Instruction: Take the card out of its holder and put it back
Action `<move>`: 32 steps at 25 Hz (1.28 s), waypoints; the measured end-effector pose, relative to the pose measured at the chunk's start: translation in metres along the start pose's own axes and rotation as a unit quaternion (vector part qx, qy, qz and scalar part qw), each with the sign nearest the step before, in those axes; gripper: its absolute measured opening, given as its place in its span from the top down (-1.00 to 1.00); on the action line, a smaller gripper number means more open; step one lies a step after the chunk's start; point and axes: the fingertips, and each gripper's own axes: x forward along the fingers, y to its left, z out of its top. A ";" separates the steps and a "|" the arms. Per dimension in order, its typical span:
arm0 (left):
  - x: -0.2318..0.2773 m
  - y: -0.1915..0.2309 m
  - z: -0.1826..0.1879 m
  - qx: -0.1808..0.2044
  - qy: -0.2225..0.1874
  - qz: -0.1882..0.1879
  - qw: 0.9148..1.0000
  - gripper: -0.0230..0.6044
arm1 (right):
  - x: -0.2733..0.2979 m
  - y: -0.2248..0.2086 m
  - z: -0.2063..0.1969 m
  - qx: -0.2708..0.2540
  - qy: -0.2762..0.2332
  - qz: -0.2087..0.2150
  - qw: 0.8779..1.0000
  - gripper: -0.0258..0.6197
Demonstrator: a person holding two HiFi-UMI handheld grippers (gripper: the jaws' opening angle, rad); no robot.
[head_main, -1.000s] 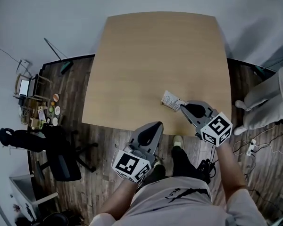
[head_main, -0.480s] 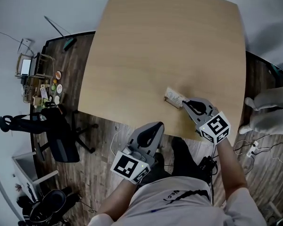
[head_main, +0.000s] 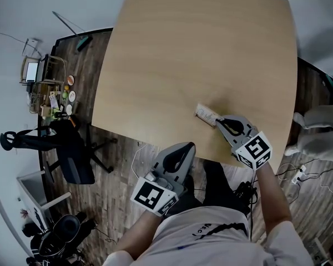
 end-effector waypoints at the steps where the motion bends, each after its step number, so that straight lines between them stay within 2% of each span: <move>1: 0.000 0.001 0.000 -0.001 0.001 0.000 1.000 0.89 | 0.000 0.000 0.000 0.002 -0.001 -0.001 1.000 0.84; 12: 0.004 0.002 0.000 -0.002 0.003 -0.003 1.000 0.89 | 0.001 -0.001 -0.013 0.007 0.009 0.002 1.000 0.84; 24: 0.003 0.003 -0.003 -0.004 0.004 -0.007 1.000 0.89 | 0.008 0.006 -0.047 0.001 0.063 0.009 0.998 0.83; 32: -0.001 -0.003 -0.005 -0.001 0.004 -0.021 1.000 0.89 | -0.002 0.005 -0.040 0.000 0.062 -0.016 0.998 0.73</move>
